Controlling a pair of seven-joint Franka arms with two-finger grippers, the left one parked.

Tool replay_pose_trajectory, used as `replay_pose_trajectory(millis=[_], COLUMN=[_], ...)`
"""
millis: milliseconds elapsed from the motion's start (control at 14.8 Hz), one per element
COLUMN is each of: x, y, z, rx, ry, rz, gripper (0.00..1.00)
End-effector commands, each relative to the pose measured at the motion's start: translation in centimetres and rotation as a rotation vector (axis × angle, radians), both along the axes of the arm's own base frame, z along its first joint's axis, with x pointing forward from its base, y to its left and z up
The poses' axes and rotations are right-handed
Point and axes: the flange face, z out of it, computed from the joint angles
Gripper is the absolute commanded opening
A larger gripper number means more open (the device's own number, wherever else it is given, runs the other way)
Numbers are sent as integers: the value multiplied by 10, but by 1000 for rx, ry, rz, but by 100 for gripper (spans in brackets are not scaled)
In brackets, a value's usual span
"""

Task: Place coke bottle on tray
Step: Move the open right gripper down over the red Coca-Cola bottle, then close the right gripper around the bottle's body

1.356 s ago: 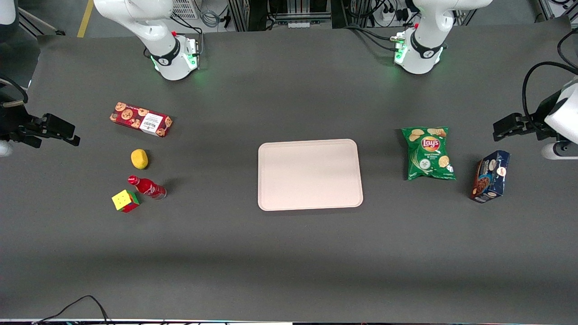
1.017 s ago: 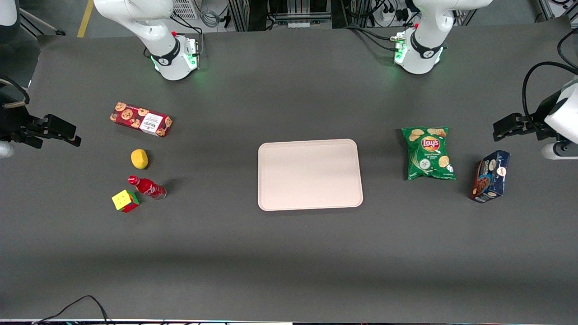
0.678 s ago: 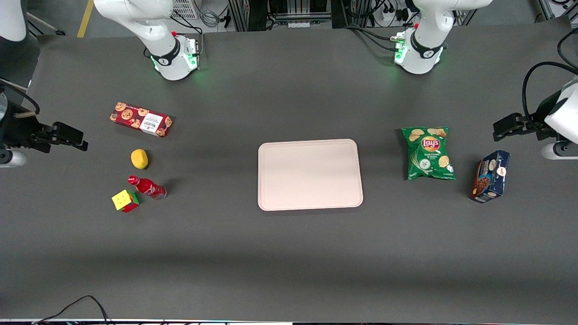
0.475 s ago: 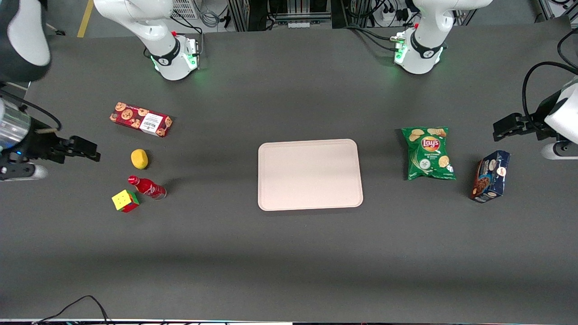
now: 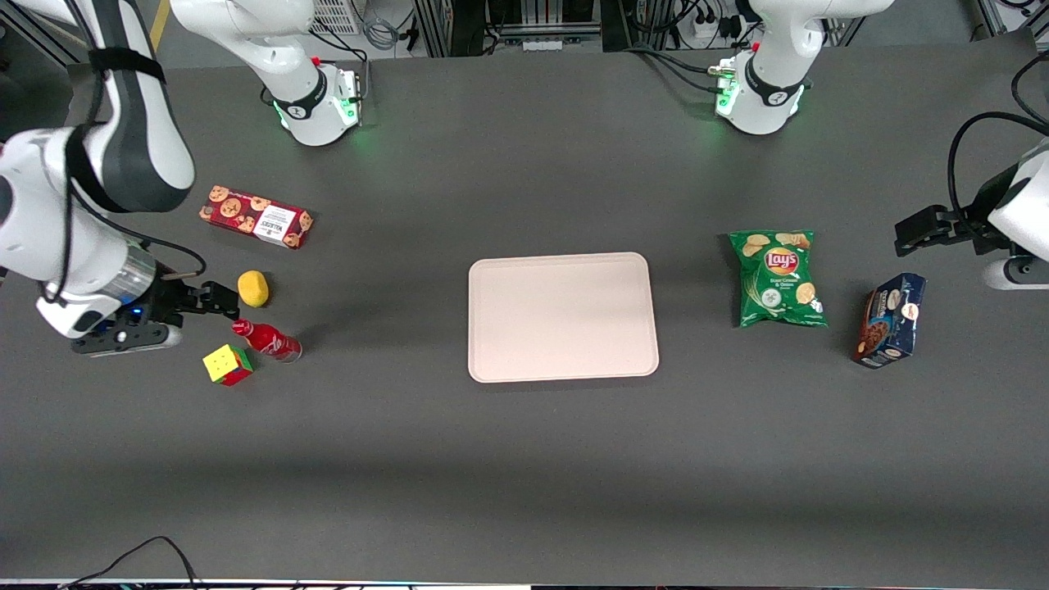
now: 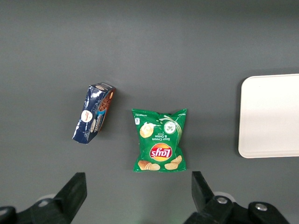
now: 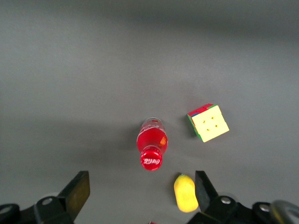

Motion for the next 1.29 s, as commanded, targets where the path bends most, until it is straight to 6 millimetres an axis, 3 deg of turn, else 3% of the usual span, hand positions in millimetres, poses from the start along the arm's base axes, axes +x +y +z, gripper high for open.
replay_pose_trajectory(millis=[0, 203, 678, 881, 1017, 1220], x=[-11, -10, -13, -13, -13, -14], y=[-2, -3, -13, -13, -13, -13], z=[-39, -64, -98, -101, -102, -102], rx=[-9, -8, -5, -4, -4, -5], ry=[-12, 9, -1, 3, 3, 3], rz=[44, 76, 89, 89, 89, 89], gripper=[100, 100, 99, 90, 70, 32])
